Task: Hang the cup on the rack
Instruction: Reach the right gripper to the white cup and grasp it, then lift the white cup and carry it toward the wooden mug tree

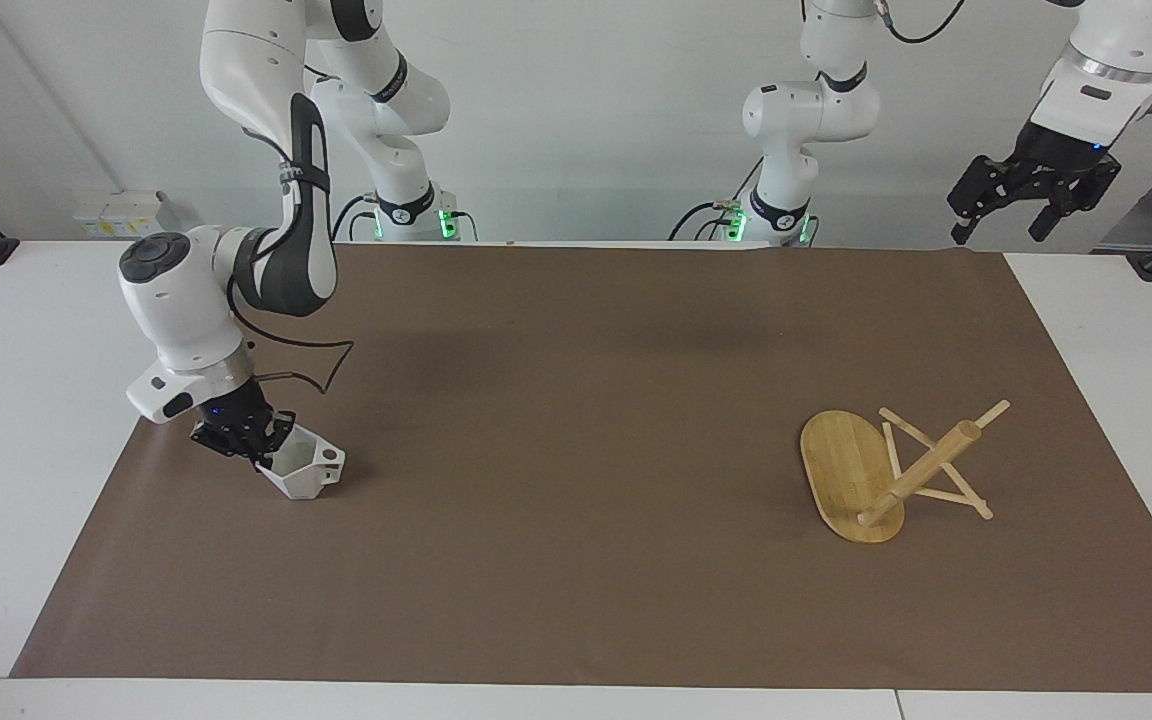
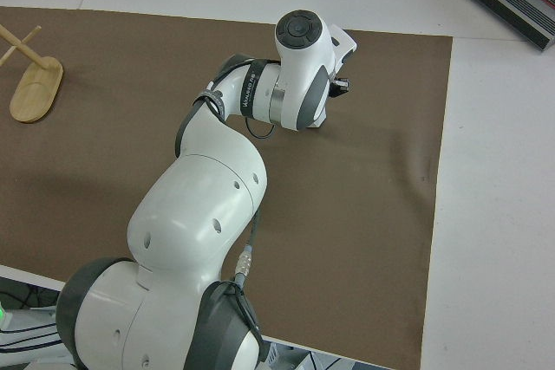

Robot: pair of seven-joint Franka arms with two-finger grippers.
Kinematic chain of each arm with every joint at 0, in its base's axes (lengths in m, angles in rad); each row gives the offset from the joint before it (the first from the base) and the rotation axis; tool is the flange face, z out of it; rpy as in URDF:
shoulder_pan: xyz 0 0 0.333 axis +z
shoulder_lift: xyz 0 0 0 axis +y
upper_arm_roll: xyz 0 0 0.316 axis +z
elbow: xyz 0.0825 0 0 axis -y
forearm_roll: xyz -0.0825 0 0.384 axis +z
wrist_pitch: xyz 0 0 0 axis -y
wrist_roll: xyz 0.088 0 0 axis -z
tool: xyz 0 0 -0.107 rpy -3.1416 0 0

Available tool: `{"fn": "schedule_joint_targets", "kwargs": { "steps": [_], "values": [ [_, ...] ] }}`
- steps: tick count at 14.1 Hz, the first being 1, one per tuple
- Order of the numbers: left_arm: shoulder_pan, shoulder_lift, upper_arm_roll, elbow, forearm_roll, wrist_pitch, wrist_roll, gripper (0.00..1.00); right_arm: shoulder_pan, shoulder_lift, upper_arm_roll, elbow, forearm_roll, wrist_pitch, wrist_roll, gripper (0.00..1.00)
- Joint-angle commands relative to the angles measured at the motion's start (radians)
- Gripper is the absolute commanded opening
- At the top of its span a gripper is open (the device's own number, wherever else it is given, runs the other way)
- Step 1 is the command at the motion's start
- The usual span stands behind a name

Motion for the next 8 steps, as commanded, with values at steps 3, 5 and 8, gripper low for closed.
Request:
{"fn": "schedule_joint_targets", "kwargs": {
  "steps": [3,5,8],
  "values": [
    [0.012,-0.019,-0.004,-0.021,-0.01,-0.002,0.011,1.0,-0.012,-0.007,0.009,0.042,0.04,-0.066,-0.032,0.0],
    [0.012,-0.019,-0.004,-0.021,-0.01,-0.002,0.011,1.0,-0.01,-0.013,0.012,0.059,0.09,-0.103,-0.032,0.0],
    [0.012,-0.02,-0.004,-0.021,-0.01,-0.002,0.011,1.0,-0.009,-0.024,0.026,0.068,0.172,-0.144,-0.036,0.0]
  ]
}}
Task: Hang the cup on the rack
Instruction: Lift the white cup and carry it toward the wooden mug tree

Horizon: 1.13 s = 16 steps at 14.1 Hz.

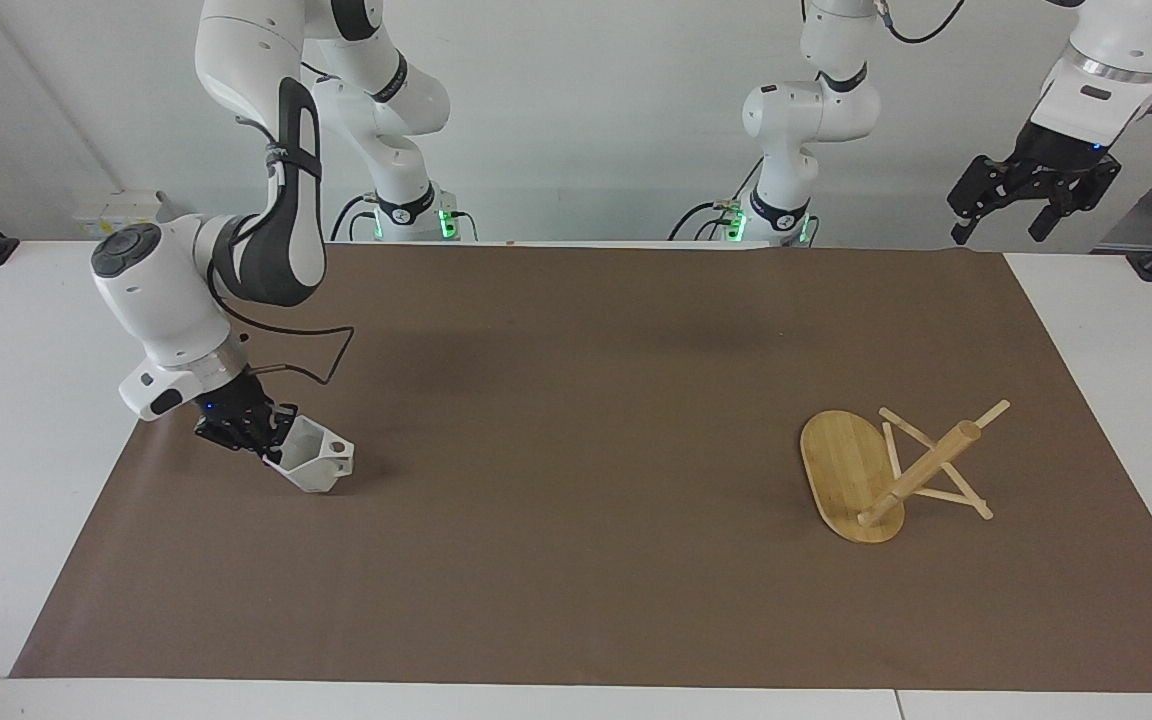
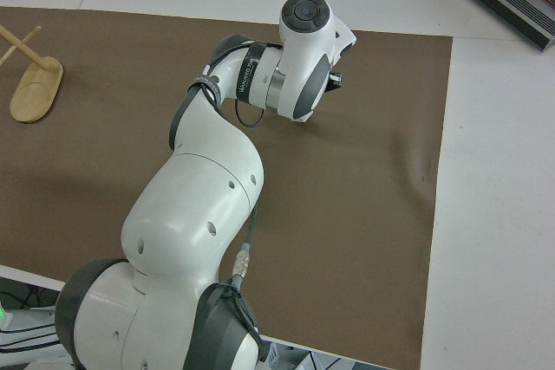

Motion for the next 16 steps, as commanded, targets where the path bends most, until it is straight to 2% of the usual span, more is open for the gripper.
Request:
{"fn": "schedule_joint_targets", "kwargs": {
  "steps": [1,4,7,12,14,16],
  "values": [
    [0.012,-0.02,-0.004,-0.021,-0.01,-0.002,0.011,1.0,-0.011,-0.024,0.032,0.01,0.11,-0.054,-0.035,0.0],
    [0.012,-0.019,-0.004,-0.021,-0.01,-0.002,0.011,1.0,-0.009,-0.03,0.048,0.019,0.269,-0.114,-0.035,0.0],
    [0.012,-0.019,-0.004,-0.02,-0.01,-0.002,0.011,1.0,-0.005,-0.033,0.115,0.019,0.397,-0.123,-0.029,0.0],
    [0.012,-0.019,-0.004,-0.021,-0.01,-0.002,0.011,1.0,0.014,-0.041,0.212,0.019,0.732,-0.126,-0.016,0.0],
    [0.012,-0.019,-0.004,-0.021,-0.01,-0.002,0.011,1.0,0.028,-0.041,0.255,0.027,0.759,-0.103,-0.018,0.0],
    [0.012,-0.02,-0.004,-0.021,-0.01,-0.002,0.011,1.0,0.069,-0.048,0.26,0.063,0.747,-0.066,-0.015,0.0]
  ]
}}
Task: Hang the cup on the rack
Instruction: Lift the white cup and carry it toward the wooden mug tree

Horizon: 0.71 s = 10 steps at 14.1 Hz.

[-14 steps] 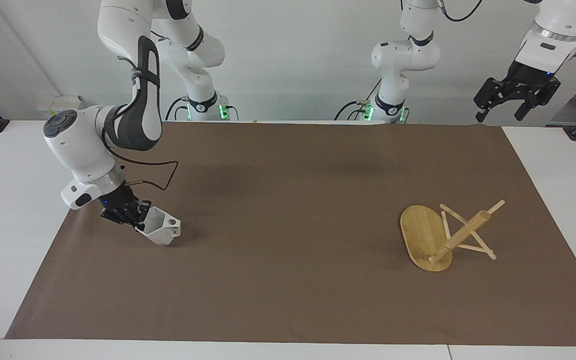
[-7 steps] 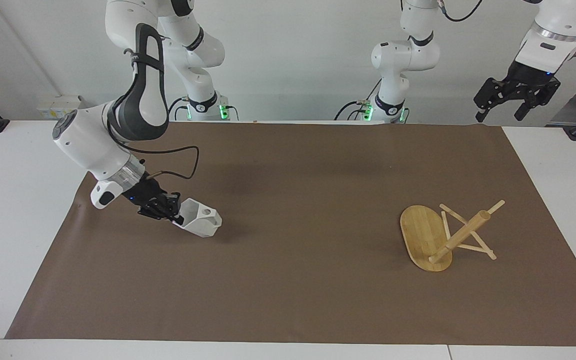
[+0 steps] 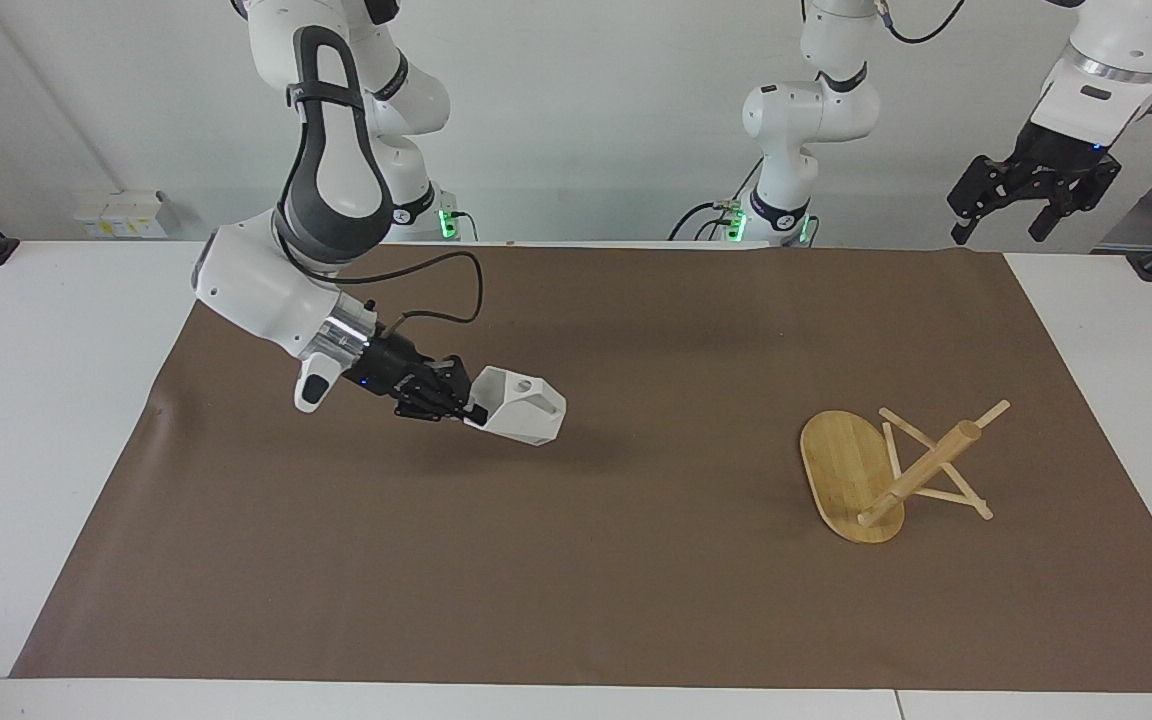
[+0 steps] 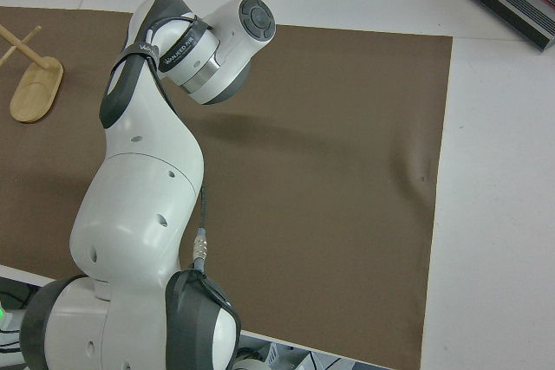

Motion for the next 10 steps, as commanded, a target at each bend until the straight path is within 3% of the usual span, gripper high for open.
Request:
{"fn": "schedule_joint_targets", "kwargs": {
  "steps": [1,3,6,10],
  "values": [
    [0.012,-0.019,-0.004,-0.021,-0.01,-0.002,0.011,1.0,0.037,-0.016,0.009,0.03,0.025,0.037,-0.004,0.0],
    [0.003,-0.019,-0.005,-0.02,-0.01,-0.002,0.01,1.0,0.058,-0.016,0.028,0.033,0.045,0.035,0.049,0.0],
    [-0.003,-0.02,-0.008,-0.02,-0.01,-0.003,0.007,1.0,0.058,-0.017,0.085,0.035,0.209,0.066,0.063,0.0],
    [-0.006,-0.019,-0.017,-0.017,-0.034,0.011,-0.07,1.0,0.057,-0.008,0.152,0.06,0.24,0.098,0.062,0.0]
  ]
}}
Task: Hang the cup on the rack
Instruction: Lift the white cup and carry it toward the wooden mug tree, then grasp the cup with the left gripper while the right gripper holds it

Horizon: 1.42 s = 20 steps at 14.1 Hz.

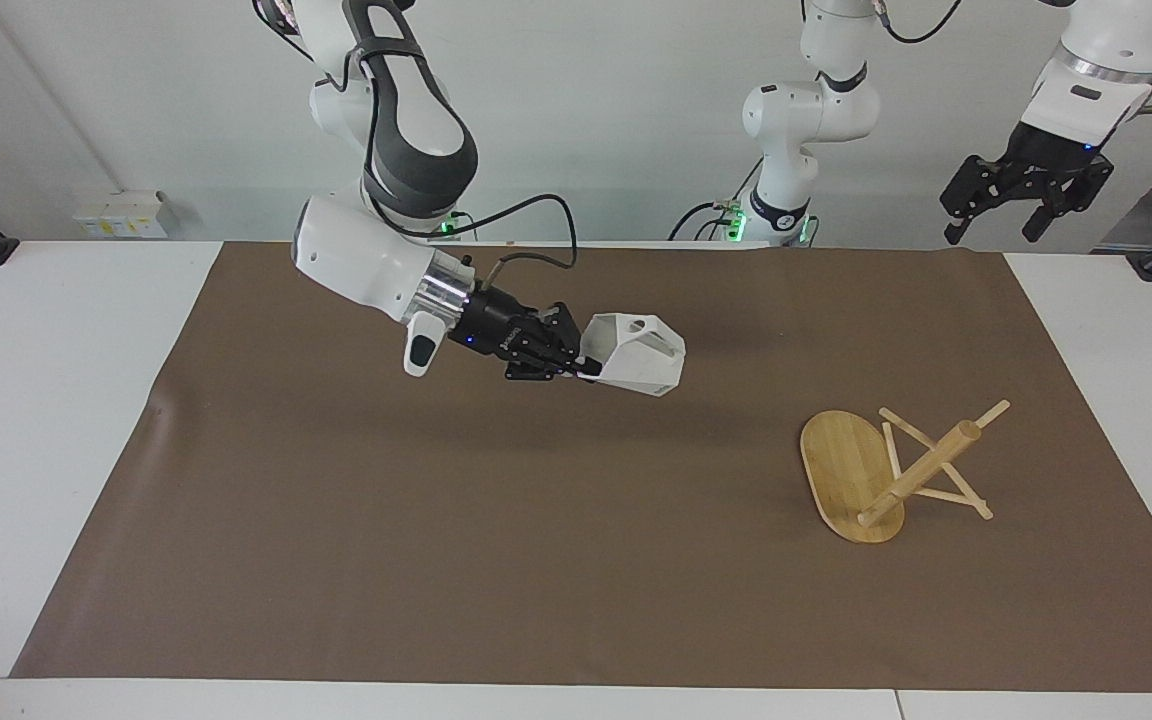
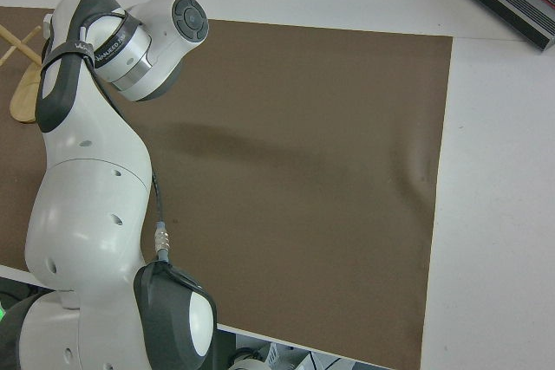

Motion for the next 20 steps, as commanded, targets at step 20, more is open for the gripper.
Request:
{"fn": "schedule_joint_targets", "kwargs": {
  "steps": [20],
  "values": [
    [0.016,0.085,-0.129,0.006,-0.35,0.131,-1.217,1.0,0.032,0.061,0.245,0.095,0.111,0.279,0.119,0.0]
  ]
}}
